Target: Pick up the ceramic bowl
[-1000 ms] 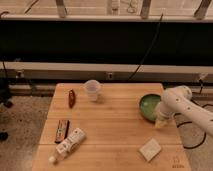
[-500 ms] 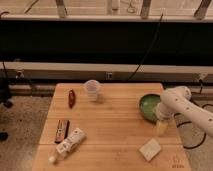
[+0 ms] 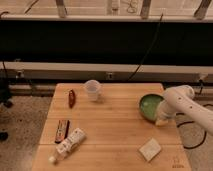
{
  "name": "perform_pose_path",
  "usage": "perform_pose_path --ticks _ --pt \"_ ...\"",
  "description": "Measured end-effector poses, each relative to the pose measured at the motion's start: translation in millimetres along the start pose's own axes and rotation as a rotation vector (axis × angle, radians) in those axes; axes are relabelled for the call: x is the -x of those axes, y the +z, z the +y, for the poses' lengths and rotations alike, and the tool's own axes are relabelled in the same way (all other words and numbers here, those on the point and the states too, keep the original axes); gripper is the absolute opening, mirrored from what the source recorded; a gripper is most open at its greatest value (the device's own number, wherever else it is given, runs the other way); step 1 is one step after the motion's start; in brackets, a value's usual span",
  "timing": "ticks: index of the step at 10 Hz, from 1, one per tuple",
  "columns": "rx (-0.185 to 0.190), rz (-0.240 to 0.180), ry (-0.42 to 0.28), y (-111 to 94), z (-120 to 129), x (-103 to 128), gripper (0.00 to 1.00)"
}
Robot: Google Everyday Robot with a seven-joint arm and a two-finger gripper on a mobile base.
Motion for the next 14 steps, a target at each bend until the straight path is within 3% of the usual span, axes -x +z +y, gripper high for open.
perform_pose_path --ticks 1,4,10,14 --pt "-0.004 -0.001 0.001 -1.0 -0.4 -1.1 0.01" --pt "-0.024 -0.014 0.000 -8.5 -1.5 -2.4 0.00" --pt "-0.163 -0.074 -0.075 -71.1 -12.2 8.7 0.00" --pt "-0.216 -0.098 -0.121 -96.6 -16.6 19.2 0.00"
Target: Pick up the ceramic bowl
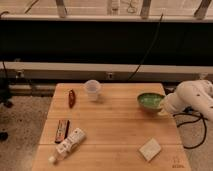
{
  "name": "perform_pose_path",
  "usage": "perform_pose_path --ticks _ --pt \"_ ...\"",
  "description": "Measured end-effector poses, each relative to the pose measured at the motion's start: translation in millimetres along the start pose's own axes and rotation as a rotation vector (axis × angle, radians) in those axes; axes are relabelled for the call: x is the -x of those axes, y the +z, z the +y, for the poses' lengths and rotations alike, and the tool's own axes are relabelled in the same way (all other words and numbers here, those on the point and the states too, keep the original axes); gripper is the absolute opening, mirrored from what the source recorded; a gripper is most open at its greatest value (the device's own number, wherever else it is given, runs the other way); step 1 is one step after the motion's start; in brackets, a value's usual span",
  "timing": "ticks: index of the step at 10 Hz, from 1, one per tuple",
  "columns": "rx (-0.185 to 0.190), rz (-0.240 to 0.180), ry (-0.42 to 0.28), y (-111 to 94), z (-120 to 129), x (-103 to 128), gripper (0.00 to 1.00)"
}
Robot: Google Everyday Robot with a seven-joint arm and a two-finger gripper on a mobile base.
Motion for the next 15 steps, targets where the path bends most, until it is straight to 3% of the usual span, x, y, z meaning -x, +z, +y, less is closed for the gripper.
perform_pose_path --ticks 2,4,6,8,11,15 --pt "-0.027 -0.013 -0.023 -15.2 -6.0 5.8 0.00" --pt "-0.021 -0.015 -0.027 -25.2 -9.2 6.7 0.00" --pt "-0.001 -0.007 -0.030 -15.7 -8.5 7.7 0.00" --pt "-0.004 -0.008 -0.034 -10.3 -6.0 6.3 0.00" --pt "0.005 -0.008 -0.045 -24.4 -12.3 11.4 0.00" --pt "0.014 -0.006 -0.058 -21.2 -12.0 12.3 0.00"
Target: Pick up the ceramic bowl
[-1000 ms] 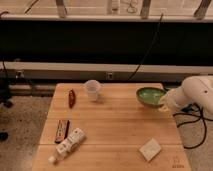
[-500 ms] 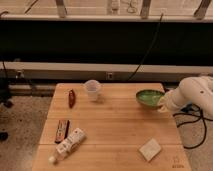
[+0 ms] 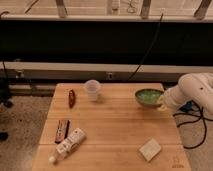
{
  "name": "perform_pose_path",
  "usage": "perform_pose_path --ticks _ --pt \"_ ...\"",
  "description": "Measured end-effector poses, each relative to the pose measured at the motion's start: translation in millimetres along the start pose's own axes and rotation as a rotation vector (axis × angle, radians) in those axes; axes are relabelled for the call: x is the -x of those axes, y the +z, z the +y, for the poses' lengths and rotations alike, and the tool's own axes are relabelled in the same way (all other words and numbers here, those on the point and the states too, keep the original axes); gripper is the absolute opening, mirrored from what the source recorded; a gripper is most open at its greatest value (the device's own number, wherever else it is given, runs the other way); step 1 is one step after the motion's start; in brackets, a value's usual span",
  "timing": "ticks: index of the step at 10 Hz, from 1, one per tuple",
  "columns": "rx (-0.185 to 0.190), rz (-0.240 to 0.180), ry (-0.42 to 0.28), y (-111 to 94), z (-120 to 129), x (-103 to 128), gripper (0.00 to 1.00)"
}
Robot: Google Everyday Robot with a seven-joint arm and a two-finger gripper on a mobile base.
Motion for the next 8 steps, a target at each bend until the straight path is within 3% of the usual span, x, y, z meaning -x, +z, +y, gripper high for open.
perform_pose_path --ticks 8 --pt "0.017 0.002 -0.021 -7.4 -3.3 3.4 0.00"
